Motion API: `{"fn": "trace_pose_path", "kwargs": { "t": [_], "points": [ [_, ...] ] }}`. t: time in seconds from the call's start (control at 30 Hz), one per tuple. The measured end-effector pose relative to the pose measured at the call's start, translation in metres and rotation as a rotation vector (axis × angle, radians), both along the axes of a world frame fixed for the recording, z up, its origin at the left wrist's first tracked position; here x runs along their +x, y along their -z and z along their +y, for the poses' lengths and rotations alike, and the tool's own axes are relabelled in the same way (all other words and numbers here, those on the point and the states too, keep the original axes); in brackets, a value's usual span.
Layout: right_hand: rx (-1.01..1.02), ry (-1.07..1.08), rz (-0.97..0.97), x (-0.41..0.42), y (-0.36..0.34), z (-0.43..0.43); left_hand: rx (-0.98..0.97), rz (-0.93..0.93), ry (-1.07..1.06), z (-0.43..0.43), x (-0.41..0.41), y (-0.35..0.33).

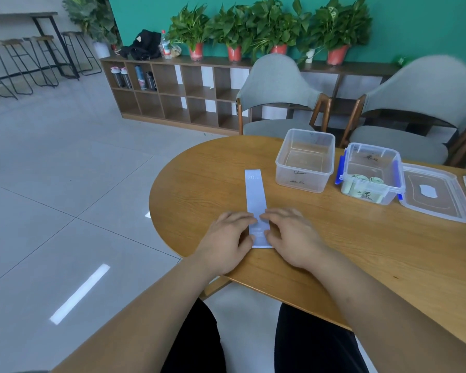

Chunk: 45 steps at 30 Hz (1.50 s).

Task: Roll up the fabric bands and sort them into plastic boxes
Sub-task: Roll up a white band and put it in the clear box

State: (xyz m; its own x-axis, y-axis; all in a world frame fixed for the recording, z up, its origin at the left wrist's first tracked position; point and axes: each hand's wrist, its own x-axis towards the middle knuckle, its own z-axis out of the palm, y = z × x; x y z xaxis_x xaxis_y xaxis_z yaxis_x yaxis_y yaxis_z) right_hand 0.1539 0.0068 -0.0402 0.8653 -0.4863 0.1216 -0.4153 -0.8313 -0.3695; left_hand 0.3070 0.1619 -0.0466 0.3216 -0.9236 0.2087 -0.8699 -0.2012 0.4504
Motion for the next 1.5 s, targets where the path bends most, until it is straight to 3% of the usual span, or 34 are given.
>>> {"fn": "trace_pose_path", "kwargs": {
  "t": [0.1,0.27,0.6,1.03,1.23,1.5],
  "points": [
    [-0.023,-0.001,-0.019,-0.012,0.010,0.013,-0.034,-0.006,-0.009,0.010,-0.009,0.011],
    [-0.023,-0.030,-0.223,-0.034,0.014,0.023,-0.232,0.047,-0.031,0.020,-0.021,0.009],
    [-0.046,-0.043,-0.337,-0.041,0.022,0.026,-0.361,0.074,-0.050,0.024,-0.028,0.018],
    [0.008,-0.009,-0.355,-0.040,0.023,0.026,-0.291,0.070,-0.039,0.019,-0.028,0.006],
    [0.046,0.043,-0.353,-0.033,0.020,0.031,-0.316,0.161,-0.089,0.020,-0.027,0.005],
    [-0.020,0.049,-0.372,-0.033,0.023,0.031,-0.324,0.136,-0.117,0.023,-0.029,0.004]
  ]
}}
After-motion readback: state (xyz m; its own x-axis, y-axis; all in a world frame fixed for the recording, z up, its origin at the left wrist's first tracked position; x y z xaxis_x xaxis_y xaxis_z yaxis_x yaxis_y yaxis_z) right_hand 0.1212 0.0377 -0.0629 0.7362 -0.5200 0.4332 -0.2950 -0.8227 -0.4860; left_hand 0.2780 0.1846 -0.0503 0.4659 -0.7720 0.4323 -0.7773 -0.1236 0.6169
